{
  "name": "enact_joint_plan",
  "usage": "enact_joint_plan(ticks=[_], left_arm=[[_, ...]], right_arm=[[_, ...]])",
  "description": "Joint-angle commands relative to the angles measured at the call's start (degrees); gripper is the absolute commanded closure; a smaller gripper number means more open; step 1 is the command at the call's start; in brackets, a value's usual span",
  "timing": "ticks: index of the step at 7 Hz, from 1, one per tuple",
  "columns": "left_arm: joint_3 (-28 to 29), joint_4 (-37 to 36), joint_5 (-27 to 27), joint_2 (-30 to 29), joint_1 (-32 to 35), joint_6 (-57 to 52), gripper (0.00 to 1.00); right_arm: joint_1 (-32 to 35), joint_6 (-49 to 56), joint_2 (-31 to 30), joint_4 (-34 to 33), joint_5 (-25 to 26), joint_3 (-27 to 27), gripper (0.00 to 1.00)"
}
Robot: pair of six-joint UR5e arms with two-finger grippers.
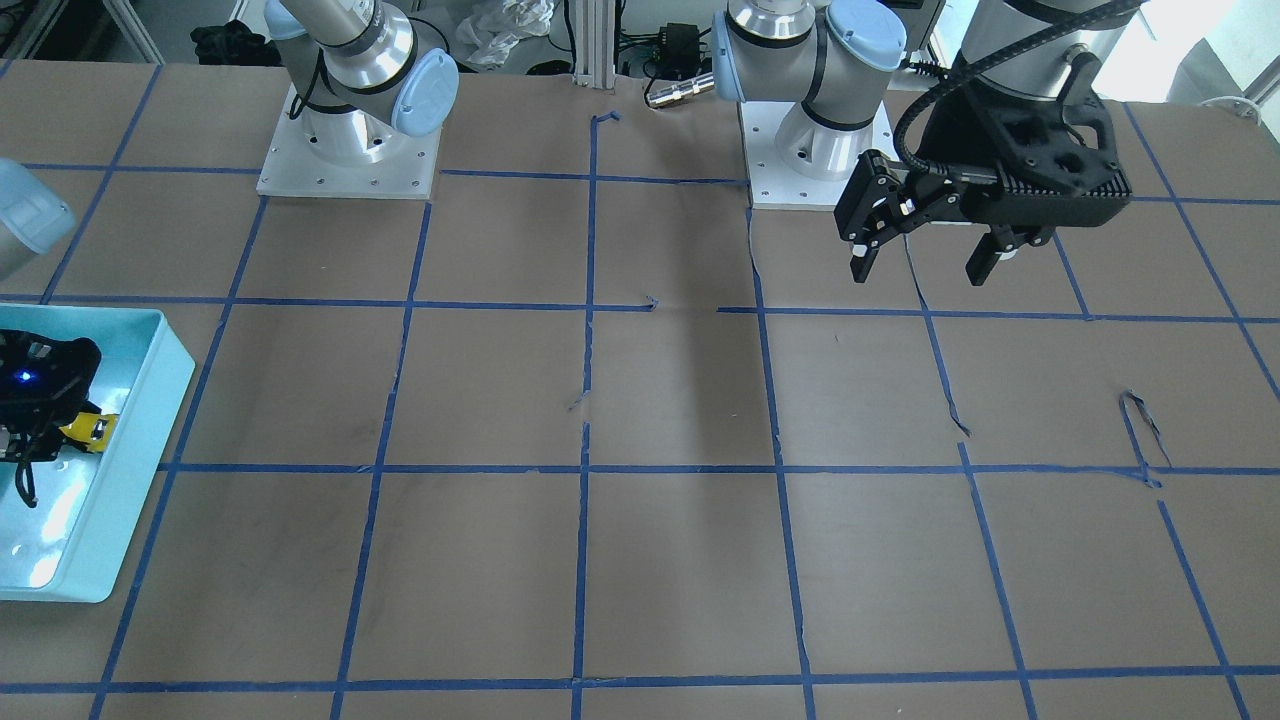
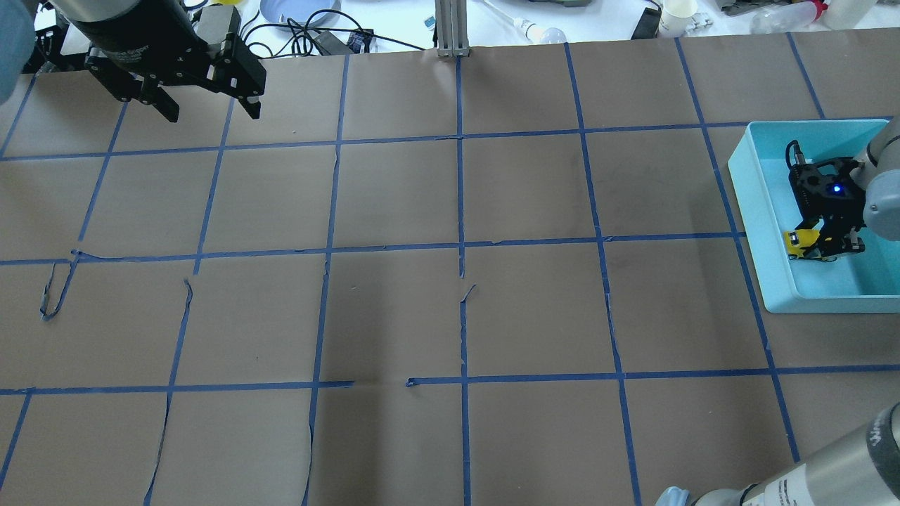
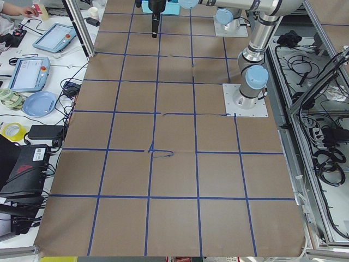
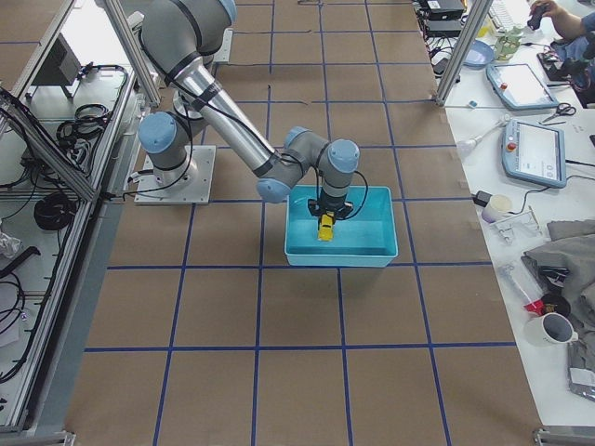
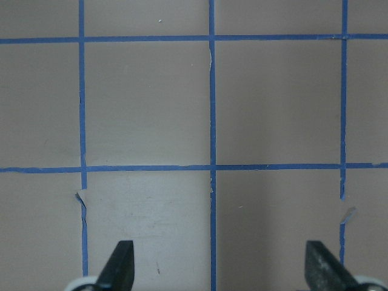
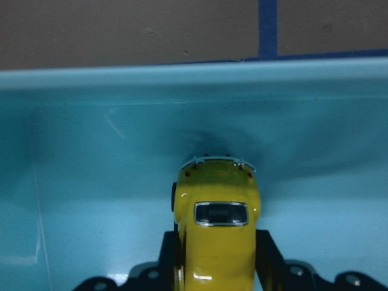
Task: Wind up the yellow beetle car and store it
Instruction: 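Open the right gripper to release the car in the tray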
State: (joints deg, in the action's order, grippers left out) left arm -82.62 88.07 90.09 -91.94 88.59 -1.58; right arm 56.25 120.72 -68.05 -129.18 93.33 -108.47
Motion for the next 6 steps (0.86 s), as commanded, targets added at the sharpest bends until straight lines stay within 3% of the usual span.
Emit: enact_joint_plan(ticks=[1, 2, 4, 6], left_arm=[[0.0, 0.0, 0.0, 0.0, 0.0, 0.0, 0.0], [0.0, 0.0, 0.0, 0.0, 0.0, 0.0, 0.0], [0.0, 0.0, -0.1, 0.0, 0.0, 0.0, 0.0], [0.0, 0.0, -0.1, 0.0, 0.0, 0.0, 0.0]], right_arm=[[-0.2, -0.6, -0.2, 0.0, -0.6, 0.0, 0.23], [-0.3, -0.8, -0.9, 0.6, -0.6, 0.3, 0.0], [-0.4, -0.9, -5.7, 6.1, -0.6, 3.2, 0.0], [0.0, -4.1, -10.2, 21.3, -0.6, 11.7, 0.0]])
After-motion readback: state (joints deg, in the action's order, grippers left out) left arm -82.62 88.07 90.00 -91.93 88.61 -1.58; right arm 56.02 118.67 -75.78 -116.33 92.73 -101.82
